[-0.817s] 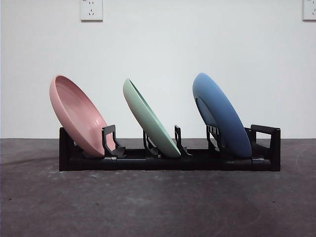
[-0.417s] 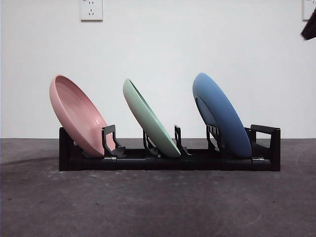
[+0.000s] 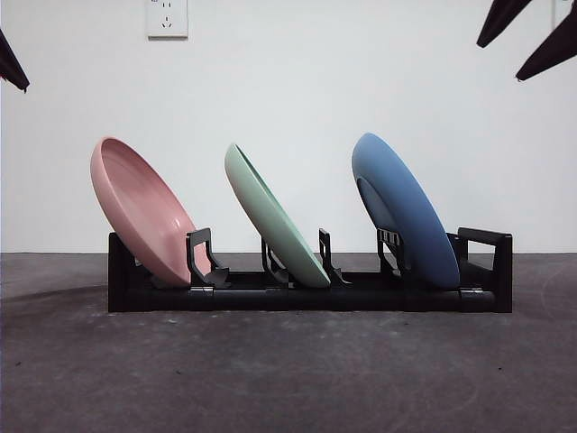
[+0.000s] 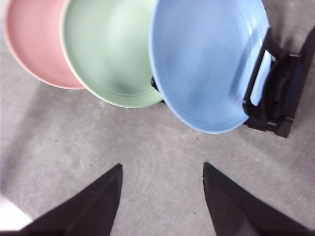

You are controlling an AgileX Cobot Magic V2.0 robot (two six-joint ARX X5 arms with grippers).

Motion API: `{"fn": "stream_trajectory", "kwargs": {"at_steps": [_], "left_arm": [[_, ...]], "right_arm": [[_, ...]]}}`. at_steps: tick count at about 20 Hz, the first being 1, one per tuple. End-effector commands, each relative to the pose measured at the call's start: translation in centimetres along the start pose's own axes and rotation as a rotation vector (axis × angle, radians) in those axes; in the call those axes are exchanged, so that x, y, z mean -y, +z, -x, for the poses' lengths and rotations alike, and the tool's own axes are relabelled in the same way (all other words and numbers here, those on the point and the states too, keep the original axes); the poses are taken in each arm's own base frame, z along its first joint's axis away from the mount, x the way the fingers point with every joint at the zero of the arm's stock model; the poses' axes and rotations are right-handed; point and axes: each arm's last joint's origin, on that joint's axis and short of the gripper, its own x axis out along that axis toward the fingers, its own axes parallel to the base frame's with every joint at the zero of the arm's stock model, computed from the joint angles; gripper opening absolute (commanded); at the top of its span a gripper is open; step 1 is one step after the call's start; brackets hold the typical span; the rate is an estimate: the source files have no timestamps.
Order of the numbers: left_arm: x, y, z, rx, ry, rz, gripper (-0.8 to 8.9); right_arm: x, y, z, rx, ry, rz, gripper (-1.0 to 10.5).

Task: Place the plate

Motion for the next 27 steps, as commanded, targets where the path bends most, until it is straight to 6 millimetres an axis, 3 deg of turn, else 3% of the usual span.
{"fn": "stream_trajectory", "kwargs": {"at_steps": [1, 6, 11, 17, 25, 27], "left_arm": [[0.2, 0.4, 0.2, 0.013, -0.009, -0.015, 2.89], [0.2, 0.4, 0.2, 0.014, -0.009, -0.011, 2.88], [0.2, 0.5, 0.2, 0.015, -0.009, -0.012, 2.88], [0.2, 0.5, 0.2, 0.015, -0.009, -0.012, 2.88], [0.2, 0.5, 0.2, 0.016, -0.009, -0.013, 2.88], [0.2, 0.5, 0.2, 0.016, -0.009, -0.013, 2.88]], "right_arm": [[-0.5, 1.9, -0.6, -0.022, -0.013, 0.015, 2.6], [-1.7, 5.7, -3.4, -0.072, 0.000, 0.073, 2.5], [-2.7, 7.8, -7.7, -0.123, -0.036, 0.147, 2.5], [-3.4, 8.6, -11.9, -0.120, -0.064, 0.209, 2.1], [-3.0, 8.4, -14.6, -0.149, -0.107, 0.231, 1.8], [-3.0, 8.4, -14.7, -0.147, -0.109, 0.234, 0.6]]}}
